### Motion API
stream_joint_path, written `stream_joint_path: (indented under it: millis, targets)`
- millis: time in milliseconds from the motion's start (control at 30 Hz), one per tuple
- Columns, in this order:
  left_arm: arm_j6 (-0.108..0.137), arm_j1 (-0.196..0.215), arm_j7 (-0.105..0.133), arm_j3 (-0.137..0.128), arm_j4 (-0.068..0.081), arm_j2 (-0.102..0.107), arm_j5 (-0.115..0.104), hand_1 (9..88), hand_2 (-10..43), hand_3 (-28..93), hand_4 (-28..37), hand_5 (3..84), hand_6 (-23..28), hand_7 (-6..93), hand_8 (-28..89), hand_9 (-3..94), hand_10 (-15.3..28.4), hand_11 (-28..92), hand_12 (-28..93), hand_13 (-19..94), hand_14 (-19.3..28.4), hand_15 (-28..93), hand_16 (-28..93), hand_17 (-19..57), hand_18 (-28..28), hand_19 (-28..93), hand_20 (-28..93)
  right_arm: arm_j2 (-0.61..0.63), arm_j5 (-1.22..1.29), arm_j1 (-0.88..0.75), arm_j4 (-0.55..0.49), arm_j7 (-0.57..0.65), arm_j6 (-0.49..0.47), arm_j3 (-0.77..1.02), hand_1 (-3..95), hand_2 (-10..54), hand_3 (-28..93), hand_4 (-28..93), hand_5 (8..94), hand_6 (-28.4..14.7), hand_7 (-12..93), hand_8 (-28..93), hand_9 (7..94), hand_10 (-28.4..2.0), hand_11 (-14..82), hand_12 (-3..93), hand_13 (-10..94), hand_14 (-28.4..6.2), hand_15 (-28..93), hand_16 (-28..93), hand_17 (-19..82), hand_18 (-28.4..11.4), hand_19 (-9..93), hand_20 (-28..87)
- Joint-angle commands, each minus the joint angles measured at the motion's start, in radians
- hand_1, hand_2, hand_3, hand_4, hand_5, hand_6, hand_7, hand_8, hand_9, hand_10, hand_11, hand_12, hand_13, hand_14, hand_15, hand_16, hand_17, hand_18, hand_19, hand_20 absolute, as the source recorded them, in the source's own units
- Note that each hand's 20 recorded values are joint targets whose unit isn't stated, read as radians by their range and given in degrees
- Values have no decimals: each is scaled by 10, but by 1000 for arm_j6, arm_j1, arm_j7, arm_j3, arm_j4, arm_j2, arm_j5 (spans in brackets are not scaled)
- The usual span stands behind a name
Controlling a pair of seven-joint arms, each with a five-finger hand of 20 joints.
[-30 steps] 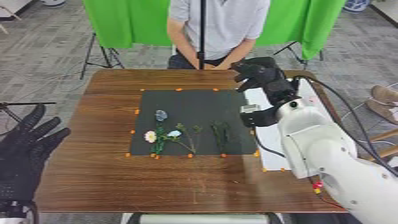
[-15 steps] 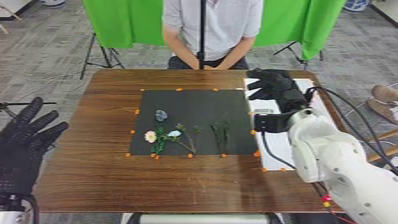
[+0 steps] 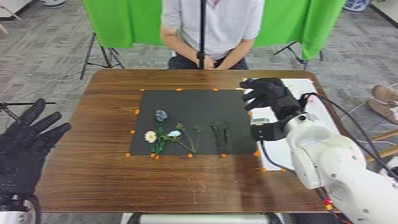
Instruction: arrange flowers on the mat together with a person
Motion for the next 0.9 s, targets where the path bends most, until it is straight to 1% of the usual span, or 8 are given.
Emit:
stream_joint_path:
  millis: [33,133,200,567,633,667,767,900]
  targets:
    - [-13,7,-15,6,-1,-14,11,179,79,744,-283,304,40,89,-81,300,145,159,121,211,224,439,-51,-94,177,373,177,6,-1,-53,-25,-22,4,14,253,37,705,-244,579,-1,141,-127,614,-179,174,142,542,-177,544,94,148,-202,650,113]
    - [-12,5,-14,12,0,-13,10,180,80,743,-283,303,40,90,-81,300,145,159,121,211,224,439,-52,-94,177,374,177,8,6,-53,-23,-25,11,13,253,39,705,-243,578,-1,140,-126,614,-179,173,142,542,-178,545,93,148,-202,650,114]
    - [-14,2,-24,10,0,-18,16,180,79,744,-283,303,40,90,-81,300,145,159,121,211,224,439,-52,-94,177,374,177,6,-2,-47,-21,-21,12,12,252,40,705,-243,579,-1,140,-126,613,-180,173,142,541,-178,545,93,148,-203,650,114]
    - [-11,9,-22,16,-4,-23,13,181,79,745,-283,303,41,91,-82,300,145,161,121,211,224,440,-52,-93,177,374,176,18,2,-18,-6,-12,36,25,249,41,708,-243,577,-2,138,-126,611,-179,173,142,537,-181,544,92,144,-203,645,114]
    - [-15,5,-33,15,-4,-28,19,182,79,745,-283,304,41,91,-82,300,145,161,121,211,224,440,-52,-93,177,375,177,19,2,-15,-2,-9,41,30,248,41,709,-243,576,-1,138,-126,610,-180,172,142,537,-181,544,92,144,-203,644,113]
    - [-10,4,-25,18,-3,-24,14,182,79,745,-283,304,41,91,-82,300,145,161,121,211,225,441,-53,-93,177,375,177,20,5,-7,3,-11,44,27,249,42,708,-243,576,-1,138,-125,610,-180,172,141,537,-181,544,91,144,-203,644,114]
    - [-12,2,-30,18,-4,-25,17,182,78,746,-283,303,41,91,-82,300,145,161,121,211,225,441,-53,-93,177,375,177,19,3,-2,8,-6,43,32,248,42,708,-243,575,0,139,-125,609,-181,172,142,536,-181,543,91,144,-203,643,114]
    - [-7,5,-18,21,-4,-22,7,183,78,746,-283,303,41,91,-82,300,145,161,120,211,225,442,-53,-93,178,376,177,20,1,11,12,-7,49,27,248,42,709,-243,574,0,138,-126,609,-181,172,141,536,-181,543,90,144,-203,644,115]
